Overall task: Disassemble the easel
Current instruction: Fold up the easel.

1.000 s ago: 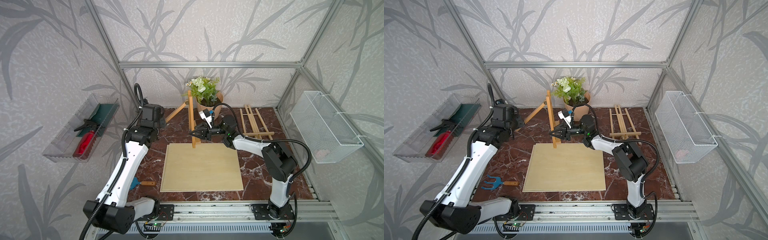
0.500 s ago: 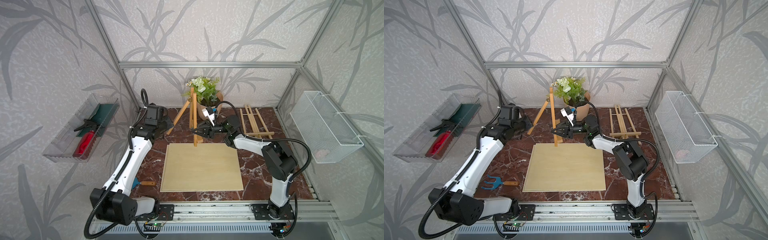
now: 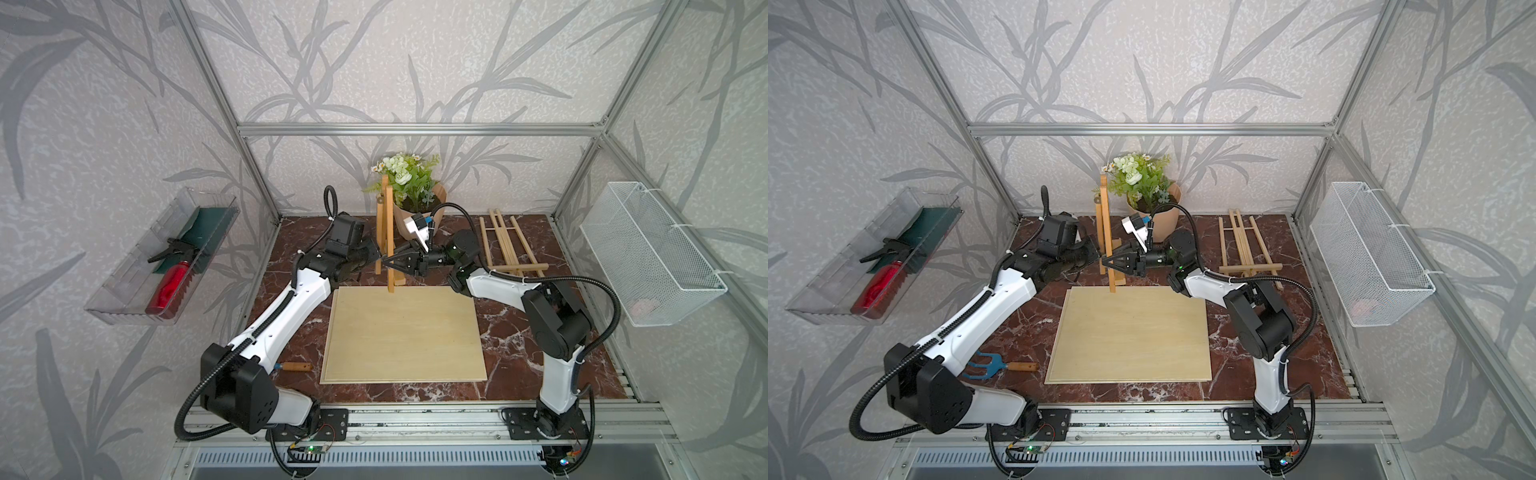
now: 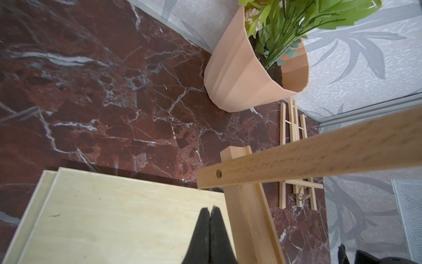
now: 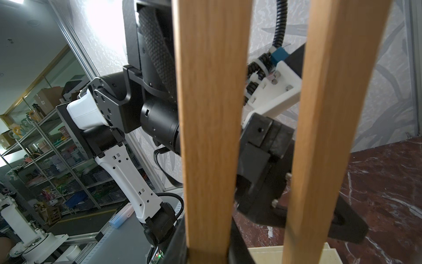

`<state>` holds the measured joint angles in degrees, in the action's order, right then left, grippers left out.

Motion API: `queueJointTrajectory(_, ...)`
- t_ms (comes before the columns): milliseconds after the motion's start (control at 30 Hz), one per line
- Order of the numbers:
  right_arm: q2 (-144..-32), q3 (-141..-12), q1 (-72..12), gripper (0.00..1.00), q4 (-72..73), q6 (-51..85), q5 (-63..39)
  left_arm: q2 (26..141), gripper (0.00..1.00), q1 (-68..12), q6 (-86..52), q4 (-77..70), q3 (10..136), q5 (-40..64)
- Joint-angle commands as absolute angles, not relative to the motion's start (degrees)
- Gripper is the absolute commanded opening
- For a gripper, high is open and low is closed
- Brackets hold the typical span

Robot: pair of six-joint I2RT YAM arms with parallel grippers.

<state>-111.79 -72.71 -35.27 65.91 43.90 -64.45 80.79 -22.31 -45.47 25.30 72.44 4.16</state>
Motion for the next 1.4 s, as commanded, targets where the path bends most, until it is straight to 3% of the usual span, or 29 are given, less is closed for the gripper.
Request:
queueJointTrajectory(0,-111.2,-75.0,-35.5,0.00,71.3,42.5,-63.9,81.3,0.00,-23.1,-51.1,16.6,70.0,7.1)
queueJointTrajectory(167,-111.9,-75.1,-34.9,0.00,74.6,45.4,-63.9,81.6,0.00,-23.2,-53.5,11.3,68.9,9.8)
queueJointTrajectory(567,-113.1,-75.6,-34.1,0.00,79.5,50.1,-64.1,75.9,0.00,-22.5,-52.3,13.9,66.1,6.9)
queueJointTrajectory(1367,-114.7,-77.0,-34.4,0.00,80.6,51.7,-64.0,77.7,0.00,-24.1,-58.4,4.2,64.2,17.4)
